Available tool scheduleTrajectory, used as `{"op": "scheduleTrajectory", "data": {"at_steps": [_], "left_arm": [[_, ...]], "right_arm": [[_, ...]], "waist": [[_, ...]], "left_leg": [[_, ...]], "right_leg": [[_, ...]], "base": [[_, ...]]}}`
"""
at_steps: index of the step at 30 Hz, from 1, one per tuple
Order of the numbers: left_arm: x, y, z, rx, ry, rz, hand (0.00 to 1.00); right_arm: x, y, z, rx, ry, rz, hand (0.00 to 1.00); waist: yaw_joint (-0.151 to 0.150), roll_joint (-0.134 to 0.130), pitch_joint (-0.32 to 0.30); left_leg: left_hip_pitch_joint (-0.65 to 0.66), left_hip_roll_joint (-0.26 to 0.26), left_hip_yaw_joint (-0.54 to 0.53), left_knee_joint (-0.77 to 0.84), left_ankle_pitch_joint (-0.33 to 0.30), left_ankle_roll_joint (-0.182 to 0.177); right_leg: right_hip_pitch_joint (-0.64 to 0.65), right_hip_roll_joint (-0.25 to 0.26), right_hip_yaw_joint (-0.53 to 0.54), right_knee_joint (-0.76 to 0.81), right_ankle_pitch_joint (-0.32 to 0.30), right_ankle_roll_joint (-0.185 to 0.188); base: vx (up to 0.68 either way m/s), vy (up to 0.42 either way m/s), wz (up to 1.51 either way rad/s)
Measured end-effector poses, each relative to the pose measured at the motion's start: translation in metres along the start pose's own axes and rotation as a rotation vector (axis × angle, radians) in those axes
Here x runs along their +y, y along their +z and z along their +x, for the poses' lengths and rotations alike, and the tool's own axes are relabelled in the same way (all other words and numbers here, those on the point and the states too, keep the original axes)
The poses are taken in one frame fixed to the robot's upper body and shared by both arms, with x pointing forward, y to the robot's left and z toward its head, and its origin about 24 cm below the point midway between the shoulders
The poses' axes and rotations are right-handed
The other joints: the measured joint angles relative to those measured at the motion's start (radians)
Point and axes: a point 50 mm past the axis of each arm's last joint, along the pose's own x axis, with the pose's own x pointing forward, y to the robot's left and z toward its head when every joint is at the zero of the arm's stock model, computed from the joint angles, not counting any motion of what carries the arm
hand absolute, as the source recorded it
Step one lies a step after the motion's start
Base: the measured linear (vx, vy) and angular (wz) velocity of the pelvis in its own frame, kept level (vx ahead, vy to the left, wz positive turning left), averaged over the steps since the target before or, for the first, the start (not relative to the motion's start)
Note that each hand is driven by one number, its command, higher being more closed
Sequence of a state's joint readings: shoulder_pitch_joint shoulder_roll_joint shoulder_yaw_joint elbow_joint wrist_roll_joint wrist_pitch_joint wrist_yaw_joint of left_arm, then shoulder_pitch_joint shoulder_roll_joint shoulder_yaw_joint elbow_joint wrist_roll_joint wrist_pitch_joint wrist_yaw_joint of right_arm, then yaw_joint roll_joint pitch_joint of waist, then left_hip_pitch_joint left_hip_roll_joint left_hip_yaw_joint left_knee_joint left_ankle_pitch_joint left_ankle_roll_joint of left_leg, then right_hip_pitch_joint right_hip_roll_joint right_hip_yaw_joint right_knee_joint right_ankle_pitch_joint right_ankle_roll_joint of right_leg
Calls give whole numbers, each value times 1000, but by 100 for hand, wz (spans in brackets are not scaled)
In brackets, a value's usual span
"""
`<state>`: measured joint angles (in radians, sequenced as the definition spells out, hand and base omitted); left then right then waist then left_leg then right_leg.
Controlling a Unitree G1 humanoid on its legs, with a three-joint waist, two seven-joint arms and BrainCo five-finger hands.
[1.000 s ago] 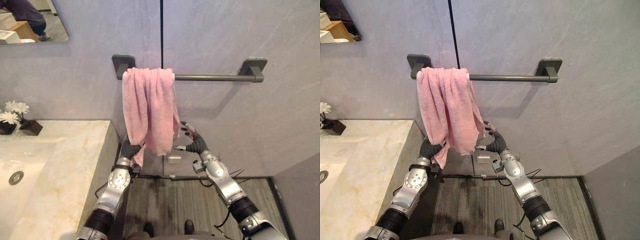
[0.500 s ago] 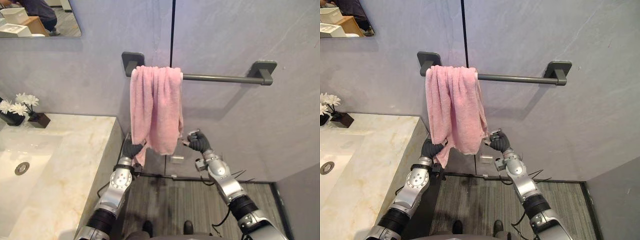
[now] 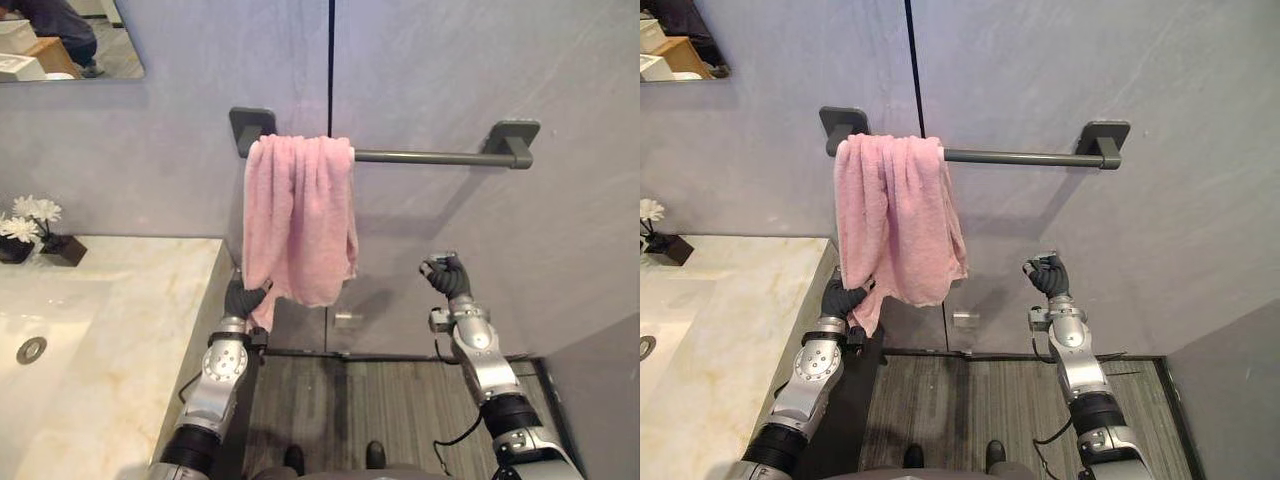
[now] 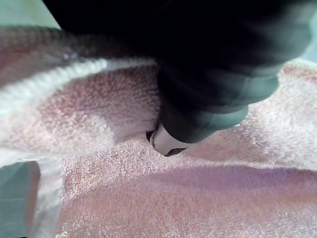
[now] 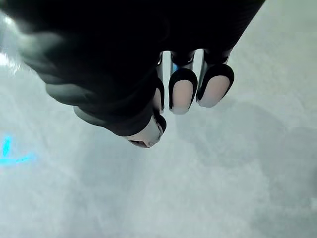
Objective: Organize washtable
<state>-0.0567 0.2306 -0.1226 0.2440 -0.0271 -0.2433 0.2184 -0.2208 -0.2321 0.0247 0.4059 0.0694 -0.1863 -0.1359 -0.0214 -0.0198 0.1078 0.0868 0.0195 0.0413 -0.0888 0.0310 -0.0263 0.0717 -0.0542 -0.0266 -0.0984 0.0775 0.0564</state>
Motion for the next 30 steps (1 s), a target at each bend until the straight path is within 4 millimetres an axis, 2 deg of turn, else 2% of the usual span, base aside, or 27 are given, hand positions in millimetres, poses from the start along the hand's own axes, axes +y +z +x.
{"op": "scheduleTrajectory", "data": {"at_steps": [2, 3, 8, 20, 30], "left_arm": [[1, 0, 0, 0, 2, 1, 100], [2, 0, 0, 0, 4, 1, 100], [4, -1, 0, 3, 7, 7, 100], [5, -4, -3, 15, -5, 9, 100], [5, -4, -3, 15, -5, 9, 100]], "right_arm": [[-4, -2, -1, 5, -9, -7, 100], [-8, -3, -3, 10, -19, -8, 0], [-10, -3, -8, 1, -23, -9, 0], [-13, -9, -13, 21, -7, -67, 0], [-5, -10, -14, 23, 64, -81, 0]], "waist": [[-4, 0, 0], [-6, 0, 0], [-18, 0, 0], [-20, 0, 0], [-21, 0, 0]], "left_leg": [[0, 0, 0, 0, 0, 0], [1, 0, 0, 0, 0, 0], [7, 0, 4, 0, 0, 0], [13, 1, 13, -2, -1, 0], [13, 1, 14, -2, -1, 0]], "right_leg": [[0, 0, 0, 0, 0, 0], [0, 0, 1, 0, 0, 0], [5, 0, 3, 0, 0, 0], [7, 0, 8, 0, -1, 1], [7, 0, 9, 0, 0, 1]], "base": [[0, 0, 0], [0, 0, 0], [-44, -20, -2], [-32, -12, -2], [0, 0, 0]]}}
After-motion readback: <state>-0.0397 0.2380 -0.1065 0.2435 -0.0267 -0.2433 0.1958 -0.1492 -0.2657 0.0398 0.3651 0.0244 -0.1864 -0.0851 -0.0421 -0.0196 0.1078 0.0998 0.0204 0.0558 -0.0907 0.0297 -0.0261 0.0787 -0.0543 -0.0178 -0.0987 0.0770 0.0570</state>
